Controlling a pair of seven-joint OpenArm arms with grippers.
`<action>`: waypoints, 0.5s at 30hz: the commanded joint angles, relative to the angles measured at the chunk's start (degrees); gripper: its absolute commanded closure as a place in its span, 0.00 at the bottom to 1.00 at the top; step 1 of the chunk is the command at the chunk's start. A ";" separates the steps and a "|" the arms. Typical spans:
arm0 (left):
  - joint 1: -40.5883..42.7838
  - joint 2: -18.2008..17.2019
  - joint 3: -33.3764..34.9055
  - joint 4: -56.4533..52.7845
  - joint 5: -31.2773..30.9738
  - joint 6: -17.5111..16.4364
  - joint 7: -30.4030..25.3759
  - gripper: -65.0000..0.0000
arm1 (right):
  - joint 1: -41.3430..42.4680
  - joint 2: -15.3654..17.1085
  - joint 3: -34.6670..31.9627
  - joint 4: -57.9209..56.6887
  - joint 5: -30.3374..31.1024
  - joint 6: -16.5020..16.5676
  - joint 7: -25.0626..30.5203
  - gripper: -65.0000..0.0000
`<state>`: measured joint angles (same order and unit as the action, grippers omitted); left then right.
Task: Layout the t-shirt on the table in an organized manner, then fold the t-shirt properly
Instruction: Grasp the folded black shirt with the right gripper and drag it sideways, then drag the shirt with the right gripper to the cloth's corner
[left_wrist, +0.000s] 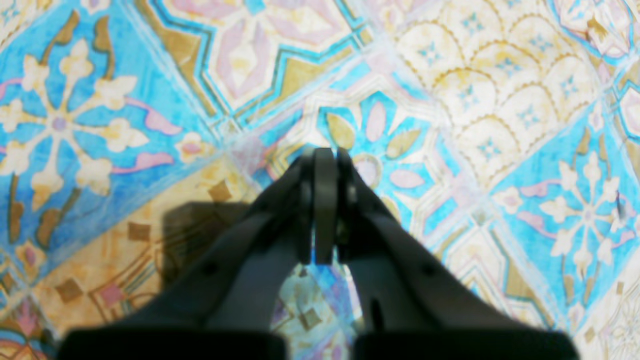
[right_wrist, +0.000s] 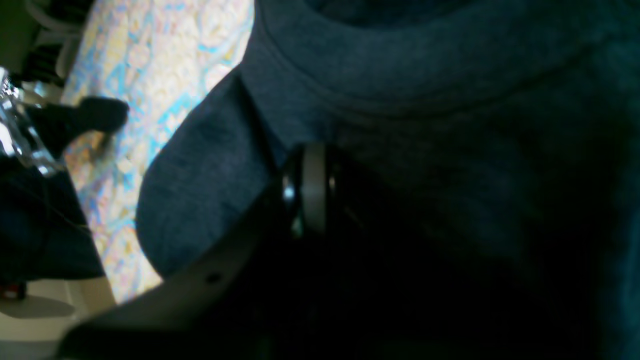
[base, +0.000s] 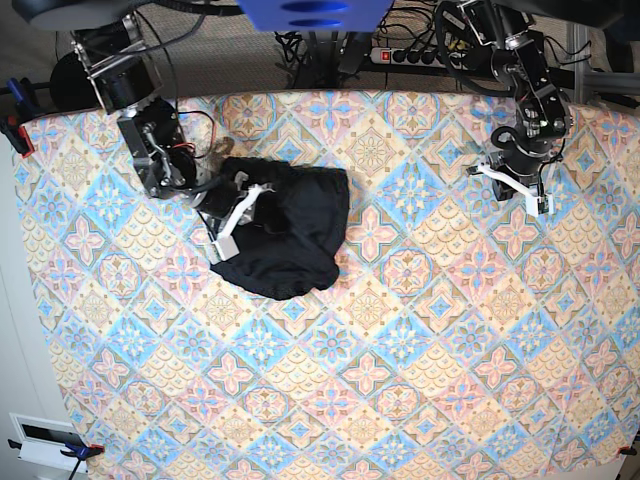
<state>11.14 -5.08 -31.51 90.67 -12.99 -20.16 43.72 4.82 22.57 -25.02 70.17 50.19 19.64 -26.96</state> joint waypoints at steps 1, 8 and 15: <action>-0.19 -0.59 -0.10 0.62 0.03 -0.10 0.19 1.00 | -3.11 4.11 0.18 -0.85 -9.80 -8.61 -9.30 1.00; -0.45 -0.59 -0.10 0.54 0.03 -0.19 0.19 1.00 | -4.78 8.51 0.27 8.29 -19.91 -8.61 -12.56 1.00; -1.25 -0.68 -0.10 0.45 0.03 -0.36 0.19 1.00 | -8.56 10.27 0.71 9.43 -32.48 -3.33 -12.20 1.00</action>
<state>10.17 -5.08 -31.51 90.41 -12.71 -20.21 44.38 -1.72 30.94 -23.86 81.91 25.52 18.98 -23.59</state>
